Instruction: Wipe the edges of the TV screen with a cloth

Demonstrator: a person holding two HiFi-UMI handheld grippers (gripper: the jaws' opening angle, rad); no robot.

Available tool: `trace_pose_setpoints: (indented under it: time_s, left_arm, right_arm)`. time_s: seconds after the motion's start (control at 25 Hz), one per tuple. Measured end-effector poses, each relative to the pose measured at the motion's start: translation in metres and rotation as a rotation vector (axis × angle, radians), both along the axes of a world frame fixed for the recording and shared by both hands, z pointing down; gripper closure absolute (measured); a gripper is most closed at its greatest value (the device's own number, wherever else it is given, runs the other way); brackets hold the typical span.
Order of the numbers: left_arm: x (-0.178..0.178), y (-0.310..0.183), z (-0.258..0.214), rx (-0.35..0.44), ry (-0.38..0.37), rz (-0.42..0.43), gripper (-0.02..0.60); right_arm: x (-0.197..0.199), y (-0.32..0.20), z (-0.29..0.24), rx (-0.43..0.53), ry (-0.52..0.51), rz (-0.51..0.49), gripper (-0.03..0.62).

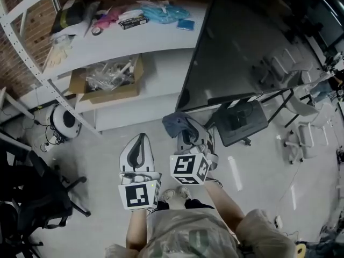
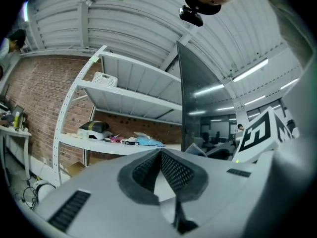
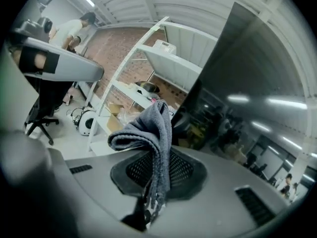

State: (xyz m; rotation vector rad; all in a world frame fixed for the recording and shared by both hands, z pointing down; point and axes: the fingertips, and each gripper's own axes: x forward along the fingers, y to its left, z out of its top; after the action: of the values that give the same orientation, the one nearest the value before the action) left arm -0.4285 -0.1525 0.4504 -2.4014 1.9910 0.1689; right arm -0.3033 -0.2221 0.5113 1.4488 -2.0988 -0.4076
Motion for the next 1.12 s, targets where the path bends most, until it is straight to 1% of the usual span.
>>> trace_pose_setpoints:
  time_s: [0.16, 0.36, 0.52, 0.68, 1.12]
  left_arm:
    - [-0.027, 0.002, 0.013, -0.023, 0.012, -0.016, 0.566]
    - [-0.044, 0.0, 0.025, -0.043, 0.018, -0.019, 0.566]
    - [-0.047, -0.002, 0.03, -0.049, 0.016, -0.008, 0.566]
    - [-0.049, -0.006, 0.034, -0.048, 0.022, -0.009, 0.566]
    - [-0.049, -0.009, 0.016, -0.006, 0.003, -0.011, 0.566]
  right_arm:
    - [-0.022, -0.006, 0.024, -0.042, 0.041, 0.016, 0.545]
    - [-0.034, -0.017, 0.032, -0.047, 0.068, 0.047, 0.545]
    - [-0.035, -0.025, 0.034, -0.042, 0.08, 0.073, 0.545]
    - [-0.036, -0.029, 0.031, -0.049, 0.068, 0.09, 0.545]
    - [-0.029, -0.033, 0.003, -0.04, 0.022, 0.107, 0.545]
